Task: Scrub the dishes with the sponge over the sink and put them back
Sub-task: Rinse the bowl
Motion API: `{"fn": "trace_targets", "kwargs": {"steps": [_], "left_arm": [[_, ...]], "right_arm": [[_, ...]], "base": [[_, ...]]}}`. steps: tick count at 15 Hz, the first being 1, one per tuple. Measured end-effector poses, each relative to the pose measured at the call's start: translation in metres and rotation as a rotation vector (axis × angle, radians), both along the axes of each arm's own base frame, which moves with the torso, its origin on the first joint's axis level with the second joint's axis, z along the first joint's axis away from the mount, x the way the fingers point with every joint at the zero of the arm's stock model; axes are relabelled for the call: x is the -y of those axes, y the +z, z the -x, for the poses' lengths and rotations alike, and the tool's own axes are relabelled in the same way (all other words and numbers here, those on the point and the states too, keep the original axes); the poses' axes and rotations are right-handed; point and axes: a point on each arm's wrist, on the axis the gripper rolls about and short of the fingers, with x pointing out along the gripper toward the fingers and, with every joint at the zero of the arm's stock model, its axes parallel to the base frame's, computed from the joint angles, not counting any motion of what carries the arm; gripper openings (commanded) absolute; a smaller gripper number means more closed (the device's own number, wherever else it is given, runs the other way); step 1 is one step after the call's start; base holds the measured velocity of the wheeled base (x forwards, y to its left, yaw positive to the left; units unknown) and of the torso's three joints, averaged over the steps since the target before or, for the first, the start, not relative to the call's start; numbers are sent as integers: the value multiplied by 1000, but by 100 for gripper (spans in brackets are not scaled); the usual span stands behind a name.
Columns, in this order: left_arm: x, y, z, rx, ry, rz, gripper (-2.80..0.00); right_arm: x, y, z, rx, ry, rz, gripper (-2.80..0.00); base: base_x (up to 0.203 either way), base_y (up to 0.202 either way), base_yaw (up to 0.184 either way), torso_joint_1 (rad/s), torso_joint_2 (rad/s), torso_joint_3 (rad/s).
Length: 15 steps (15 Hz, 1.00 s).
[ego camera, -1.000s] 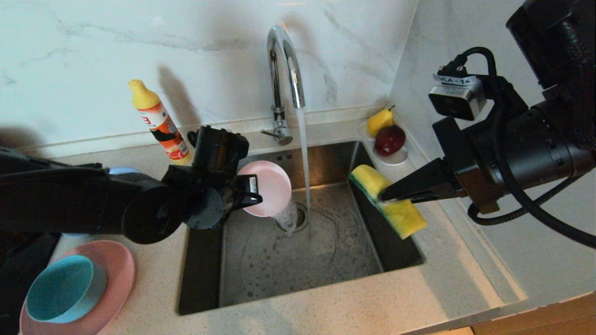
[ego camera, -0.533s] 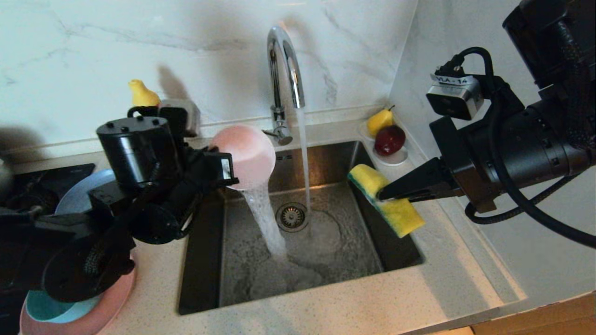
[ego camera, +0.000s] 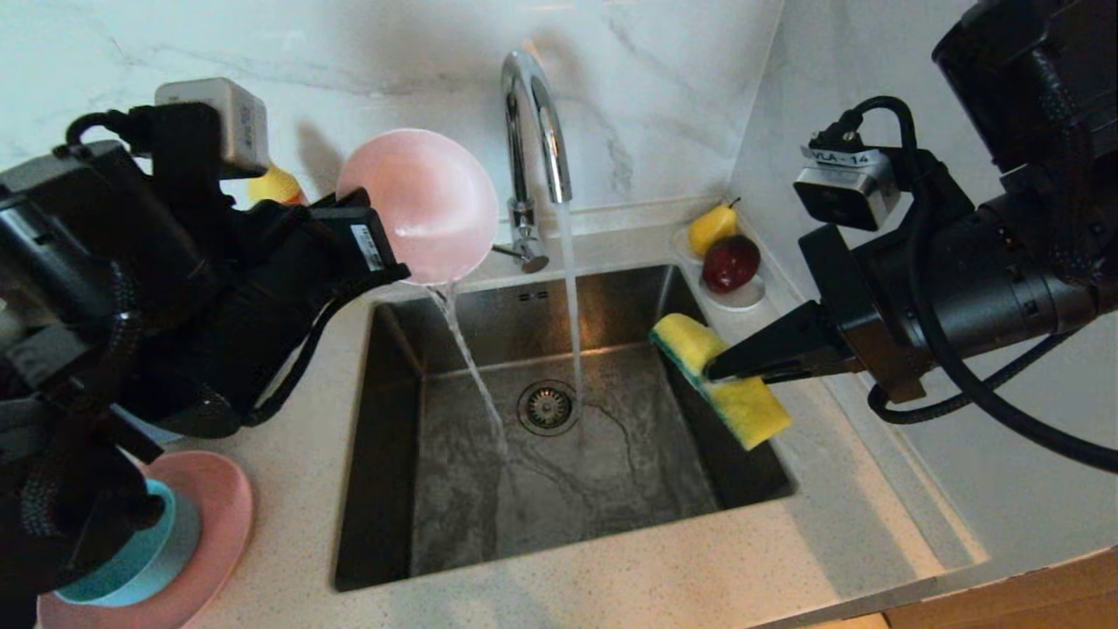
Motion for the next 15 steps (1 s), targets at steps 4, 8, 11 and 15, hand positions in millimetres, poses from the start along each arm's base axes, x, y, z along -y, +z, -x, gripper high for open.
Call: {"fn": "trace_targets", "kwargs": {"steps": [4, 8, 11, 15], "left_arm": [[-8, 19, 17, 78, -34, 10, -280], [-14, 23, 29, 175, -68, -20, -280], [-16, 21, 35, 189, -92, -26, -280], [-16, 7, 32, 88, -73, -55, -280]], "right_arm": [[0, 0, 0, -3, -2, -1, -280], [0, 1, 0, 0, -2, -2, -280], [-1, 1, -1, 0, -1, -1, -280], [0, 2, 0, 2, -2, -4, -280]], "base": [[0, 0, 0, 0, 0, 0], [0, 0, 0, 0, 0, 0], [0, 0, 0, 0, 0, 0], [0, 0, 0, 0, 0, 0]]}}
